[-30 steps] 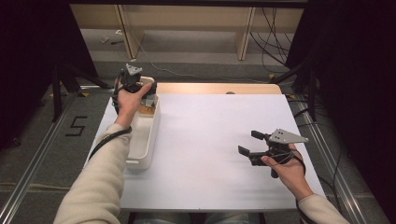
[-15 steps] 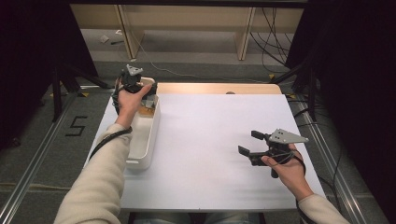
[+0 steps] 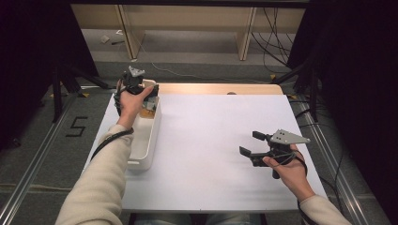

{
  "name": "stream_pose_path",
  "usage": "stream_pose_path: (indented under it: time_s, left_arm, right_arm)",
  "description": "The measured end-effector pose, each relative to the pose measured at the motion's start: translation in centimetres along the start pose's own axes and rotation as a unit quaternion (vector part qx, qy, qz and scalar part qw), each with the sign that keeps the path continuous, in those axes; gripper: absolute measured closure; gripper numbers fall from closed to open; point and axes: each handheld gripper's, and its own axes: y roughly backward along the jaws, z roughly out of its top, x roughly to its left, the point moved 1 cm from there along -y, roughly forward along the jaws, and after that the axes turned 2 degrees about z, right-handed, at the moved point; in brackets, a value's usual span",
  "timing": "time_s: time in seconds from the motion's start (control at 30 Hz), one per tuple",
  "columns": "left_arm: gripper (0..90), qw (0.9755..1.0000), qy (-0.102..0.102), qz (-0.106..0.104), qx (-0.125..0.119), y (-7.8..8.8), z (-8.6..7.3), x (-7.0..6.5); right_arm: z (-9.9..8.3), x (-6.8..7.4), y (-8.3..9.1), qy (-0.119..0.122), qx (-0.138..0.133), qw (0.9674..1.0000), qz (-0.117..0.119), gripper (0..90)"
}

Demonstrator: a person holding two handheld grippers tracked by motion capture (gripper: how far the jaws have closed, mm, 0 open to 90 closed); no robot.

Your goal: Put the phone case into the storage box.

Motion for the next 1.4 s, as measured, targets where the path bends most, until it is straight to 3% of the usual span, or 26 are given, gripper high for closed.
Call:
stream_pose_path:
  time_s: [1.1,1.4]
  left_arm:
    - [6.9,1.0,0.002,0.0,0.007,-0.94,-0.2,0.2]
    - [0.0,1.0,0.0,-0.001,-0.004,-0.6,0.66,0.47]
  right_arm:
    - [-0.04,-0.04,-0.05,-0.001,0.001,1.0,0.001,16.2]
    - [-0.05,-0.05,-0.11,0.0,0.002,1.0,0.001,16.2]
